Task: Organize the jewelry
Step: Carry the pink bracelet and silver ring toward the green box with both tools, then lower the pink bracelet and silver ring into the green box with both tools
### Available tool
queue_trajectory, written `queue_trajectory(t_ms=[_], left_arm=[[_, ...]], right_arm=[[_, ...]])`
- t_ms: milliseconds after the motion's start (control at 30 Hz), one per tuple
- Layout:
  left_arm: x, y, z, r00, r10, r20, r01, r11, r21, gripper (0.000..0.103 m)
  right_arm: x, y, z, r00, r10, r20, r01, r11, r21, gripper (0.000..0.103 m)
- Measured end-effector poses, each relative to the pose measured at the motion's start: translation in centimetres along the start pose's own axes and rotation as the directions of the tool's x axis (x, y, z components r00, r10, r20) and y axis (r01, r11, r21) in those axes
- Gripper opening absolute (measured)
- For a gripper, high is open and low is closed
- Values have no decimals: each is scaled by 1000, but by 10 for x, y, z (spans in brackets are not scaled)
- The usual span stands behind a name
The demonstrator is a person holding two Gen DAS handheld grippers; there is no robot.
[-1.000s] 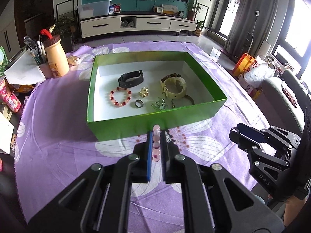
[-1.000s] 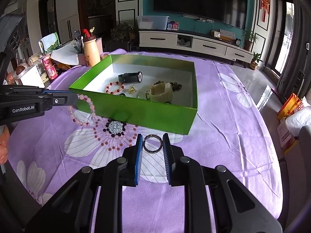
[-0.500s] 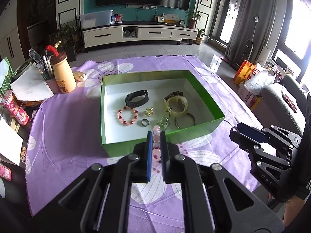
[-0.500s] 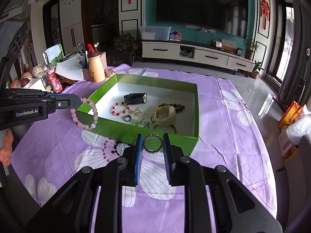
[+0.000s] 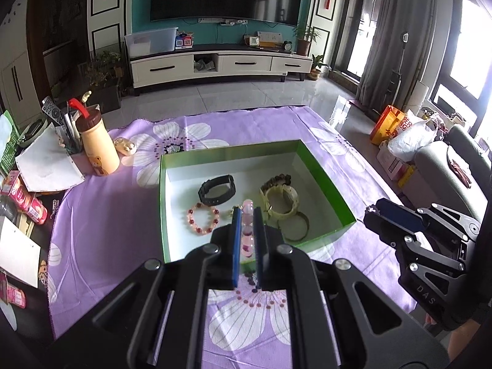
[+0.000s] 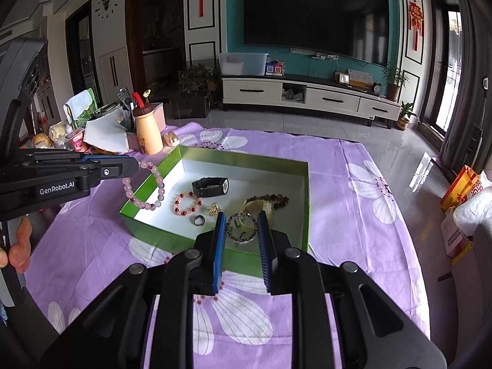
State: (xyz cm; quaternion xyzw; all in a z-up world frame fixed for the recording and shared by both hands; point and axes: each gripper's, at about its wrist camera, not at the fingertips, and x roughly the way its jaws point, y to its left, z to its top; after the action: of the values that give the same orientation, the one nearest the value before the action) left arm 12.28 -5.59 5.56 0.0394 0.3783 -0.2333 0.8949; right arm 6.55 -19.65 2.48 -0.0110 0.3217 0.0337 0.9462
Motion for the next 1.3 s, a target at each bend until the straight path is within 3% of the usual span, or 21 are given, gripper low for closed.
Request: queue_trajectory(t_ms=[700,1300], left_arm=[[38,18,29,999,40,-10,-40,999,-1,7],[91,36,36,995,30,-94,-32,999,-24,7]], right_arm=[[38,-1,36,998,14,-55,-13,1000,23,20],[94,-2,46,989,58,-139,-51,997,54,20]])
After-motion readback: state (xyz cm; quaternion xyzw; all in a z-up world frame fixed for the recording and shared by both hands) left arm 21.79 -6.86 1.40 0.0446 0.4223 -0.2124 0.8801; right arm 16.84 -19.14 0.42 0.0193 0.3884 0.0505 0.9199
